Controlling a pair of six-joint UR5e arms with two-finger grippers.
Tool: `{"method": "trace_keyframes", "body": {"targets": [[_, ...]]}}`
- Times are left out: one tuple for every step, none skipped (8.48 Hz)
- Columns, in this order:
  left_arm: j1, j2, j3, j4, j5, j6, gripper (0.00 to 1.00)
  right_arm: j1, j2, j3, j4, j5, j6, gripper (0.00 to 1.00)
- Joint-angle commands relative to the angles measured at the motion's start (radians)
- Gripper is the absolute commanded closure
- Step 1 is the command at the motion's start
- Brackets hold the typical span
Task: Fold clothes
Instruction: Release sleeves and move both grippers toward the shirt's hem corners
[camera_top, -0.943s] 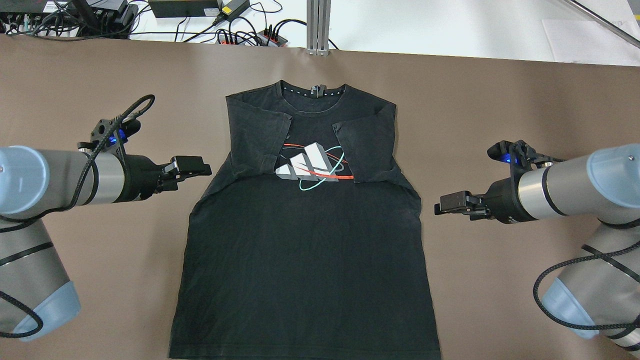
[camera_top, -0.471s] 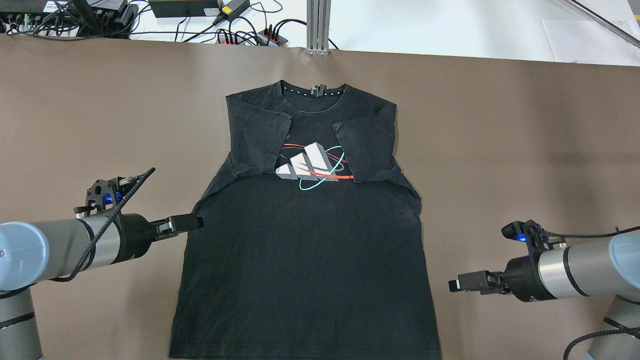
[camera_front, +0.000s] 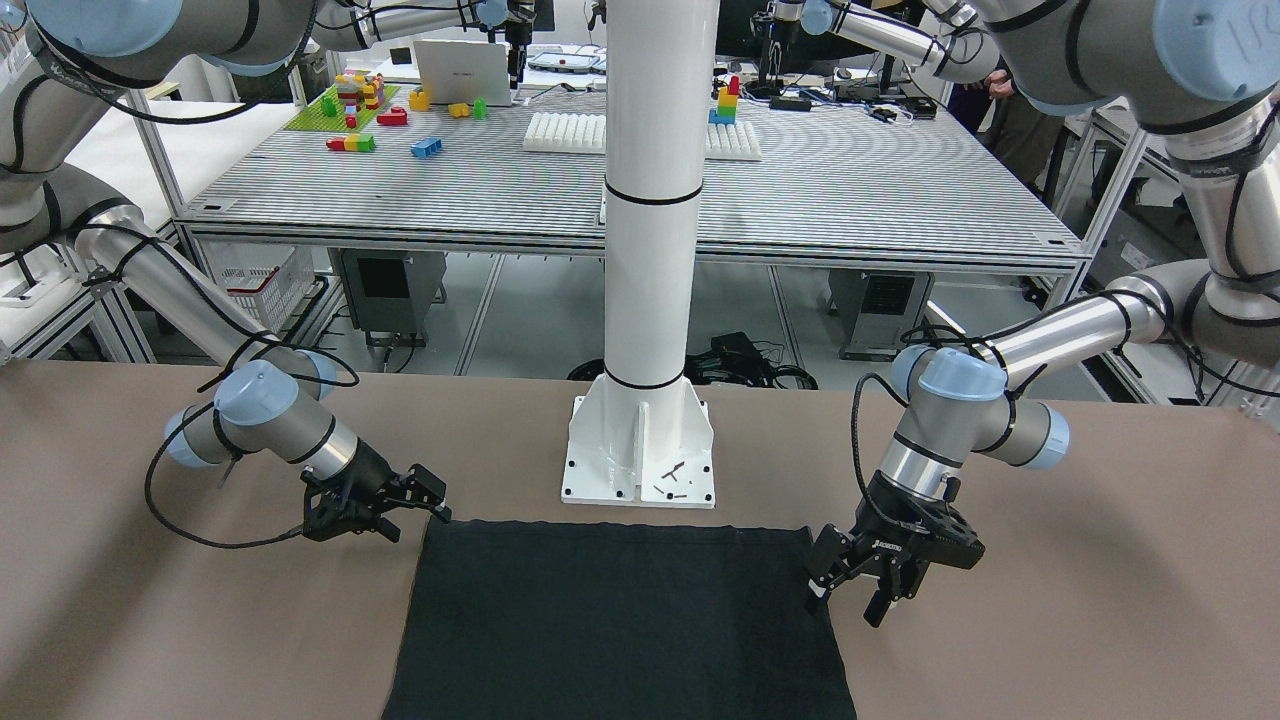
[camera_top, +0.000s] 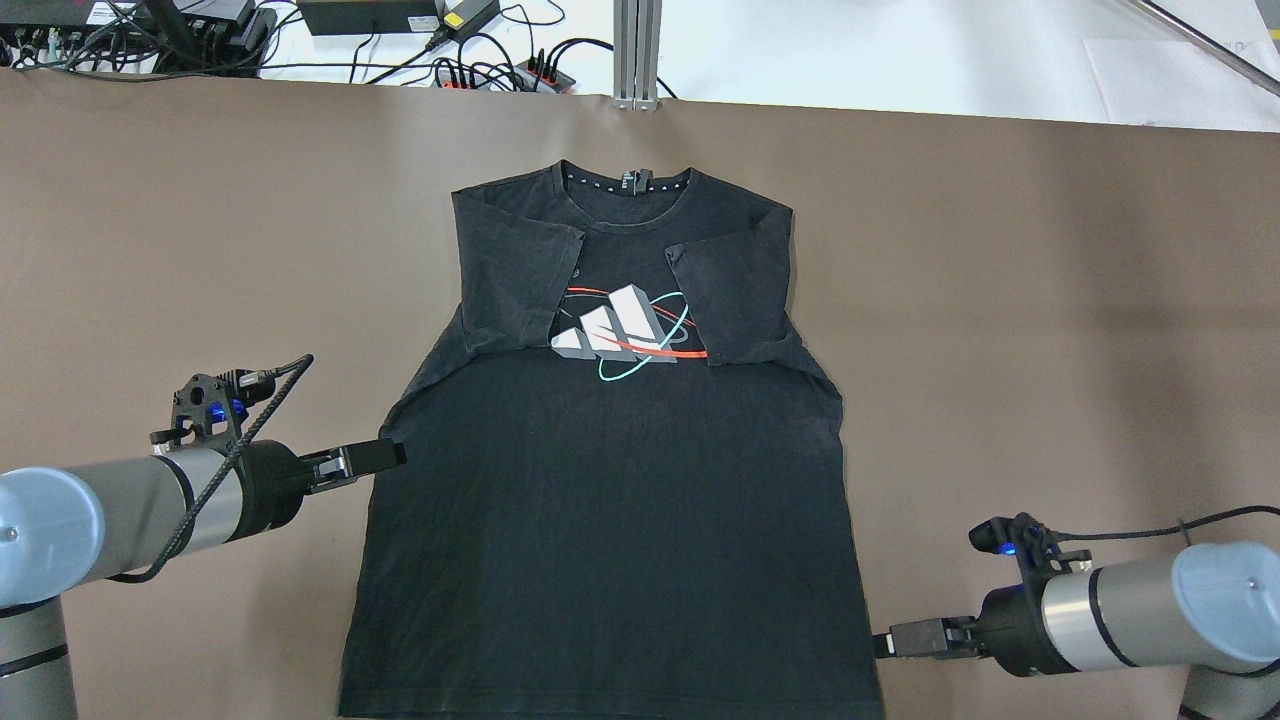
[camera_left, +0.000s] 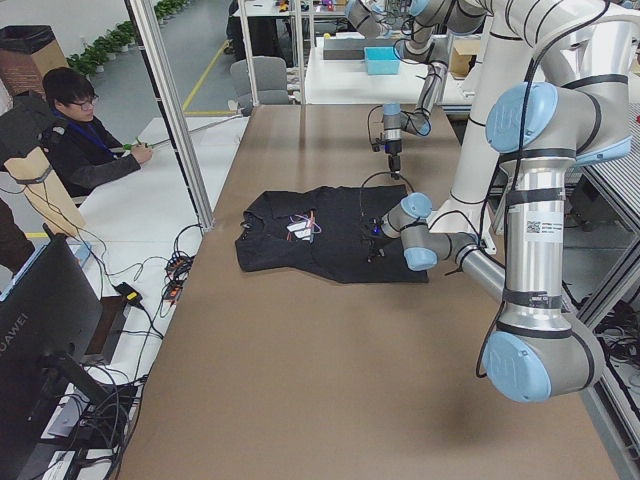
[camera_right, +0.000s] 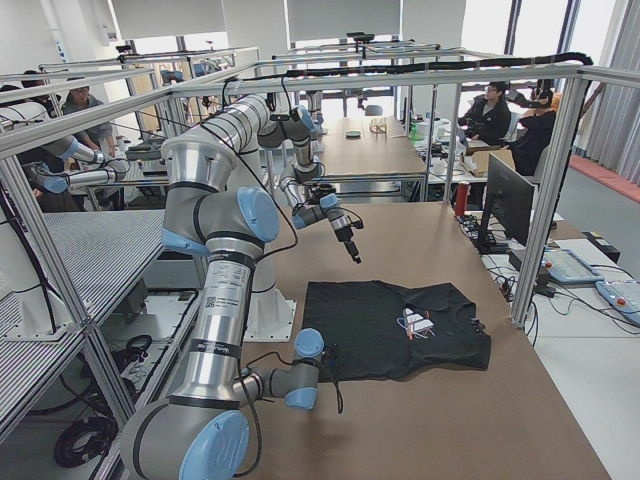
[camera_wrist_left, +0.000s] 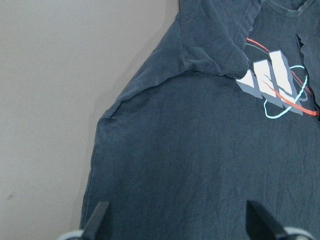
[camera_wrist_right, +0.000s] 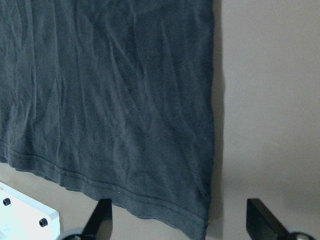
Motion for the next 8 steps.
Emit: {"method": "trace_keyframes", "body": {"targets": [[0.007,0.005,0.000,0.000,0.016,0.000,0.06,-0.074,0.014,-0.005,0.001,-0.058,0.012,0.07],[0.018,0.005,0.000,0.000,0.028,0.000,0.06,-0.075,0.020,-0.007,-0.002,-0.058,0.012,0.09],[0.021,0.005,-0.002,0.000,0.034,0.000,0.06,-0.075,0.020,-0.016,-0.006,-0.058,0.012,0.08],[0.021,0.005,0.000,0.000,0.034,0.000,0.06,-0.076,0.021,-0.024,-0.005,-0.058,0.012,0.08],[0.021,0.005,0.000,0.000,0.036,0.000,0.06,-0.079,0.021,-0.024,-0.005,-0.058,0.012,0.08],[0.021,0.005,0.000,0.000,0.042,0.000,0.06,-0.090,0.021,-0.025,-0.006,-0.059,0.012,0.09],[0.023,0.005,0.001,0.000,0.041,0.000,0.06,-0.093,0.026,-0.033,-0.006,-0.073,0.014,0.20],[0.029,0.005,0.003,0.000,0.048,0.000,0.06,-0.110,0.031,-0.036,-0.010,-0.090,0.015,0.51]]}}
